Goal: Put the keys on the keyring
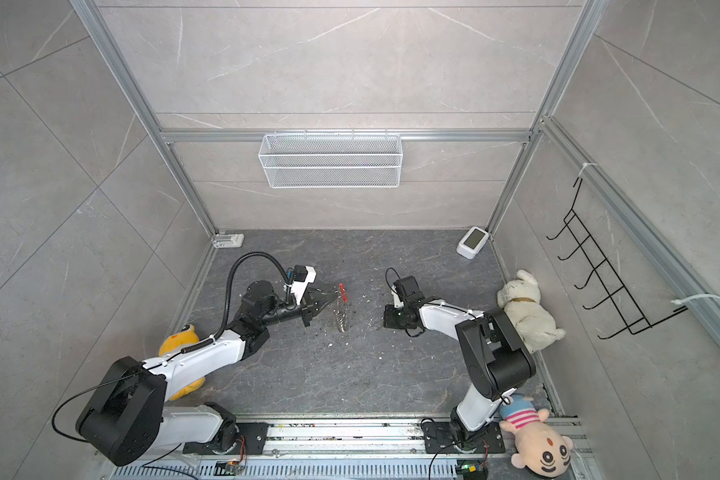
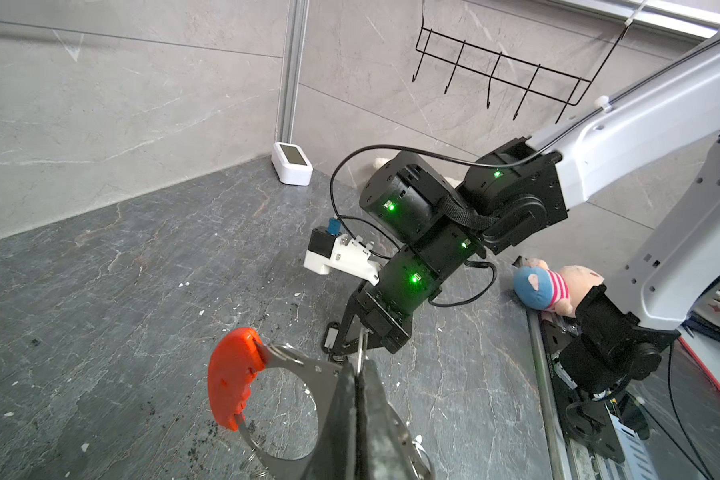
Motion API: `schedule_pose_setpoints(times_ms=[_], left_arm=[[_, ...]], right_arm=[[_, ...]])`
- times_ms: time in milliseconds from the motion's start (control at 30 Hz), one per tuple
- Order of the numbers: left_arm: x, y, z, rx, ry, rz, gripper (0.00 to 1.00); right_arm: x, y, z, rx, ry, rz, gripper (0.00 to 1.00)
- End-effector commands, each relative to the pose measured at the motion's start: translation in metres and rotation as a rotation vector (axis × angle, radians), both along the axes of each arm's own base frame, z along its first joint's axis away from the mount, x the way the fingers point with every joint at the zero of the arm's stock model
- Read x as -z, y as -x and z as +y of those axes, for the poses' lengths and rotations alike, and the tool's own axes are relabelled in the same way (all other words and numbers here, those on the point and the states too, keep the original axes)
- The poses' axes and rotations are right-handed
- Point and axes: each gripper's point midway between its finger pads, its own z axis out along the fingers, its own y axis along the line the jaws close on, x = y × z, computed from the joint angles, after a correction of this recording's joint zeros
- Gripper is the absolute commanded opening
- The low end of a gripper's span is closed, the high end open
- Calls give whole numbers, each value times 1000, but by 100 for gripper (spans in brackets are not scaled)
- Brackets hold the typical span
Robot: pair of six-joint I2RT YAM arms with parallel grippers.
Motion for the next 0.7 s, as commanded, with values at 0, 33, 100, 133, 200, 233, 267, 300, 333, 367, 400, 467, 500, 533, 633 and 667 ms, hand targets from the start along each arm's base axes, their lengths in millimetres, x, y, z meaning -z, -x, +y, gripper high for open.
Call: schedule_pose_setpoints(times_ms=[0, 33, 100, 133, 200, 233, 267, 300, 333, 367, 400, 467, 500, 533, 633, 667], left_arm=[[-29, -6, 1, -35, 74, -81, 0], [-29, -7, 1, -40, 72, -81, 0], [-29, -9, 2, -51, 69, -79, 0], [-29, -9, 2, -52, 67, -77, 0], [-28, -10, 3, -64, 65, -77, 0], [-27, -12, 5, -78, 61, -74, 0], [-26, -13, 6, -92, 55, -73, 0], [-25, -15, 7, -108, 47, -72, 0], [-25, -18, 9, -125, 37, -75, 0], [-24, -19, 11, -138, 28, -78, 0], [-25, -20, 12, -148, 20, -84, 0], [-29, -20, 15, -165, 11, -110, 0], [-32, -21, 17, -179, 8, -128, 0], [-34, -22, 18, -190, 4, -145, 0], [-43, -27, 23, -225, -21, -195, 0], [-45, -27, 24, -232, -34, -207, 0]], right_arm=[[-13, -7, 3, -35, 12, -48, 0], [-15, -7, 4, -43, 10, -53, 0], [-22, -7, 7, -67, -5, -79, 0], [-28, -7, 7, -78, -12, -104, 0], [-41, -8, 8, -104, -17, -160, 0], [-51, -9, 8, -117, -15, -207, 0], [-58, -10, 7, -123, 0, -248, 0], [-68, -12, 5, -131, 21, -297, 0], [-79, -11, 7, -159, 37, -339, 0], [-87, -9, 8, -190, 57, -366, 0], [-98, -7, 10, -220, 87, -394, 0], [-121, -4, 13, -245, 86, -437, 0], [-134, -2, 15, -250, 59, -459, 0], [-145, 0, 18, -256, 29, -470, 0], [-179, 17, 42, -369, -128, -513, 0], [-190, 23, 52, -417, -186, -533, 0]])
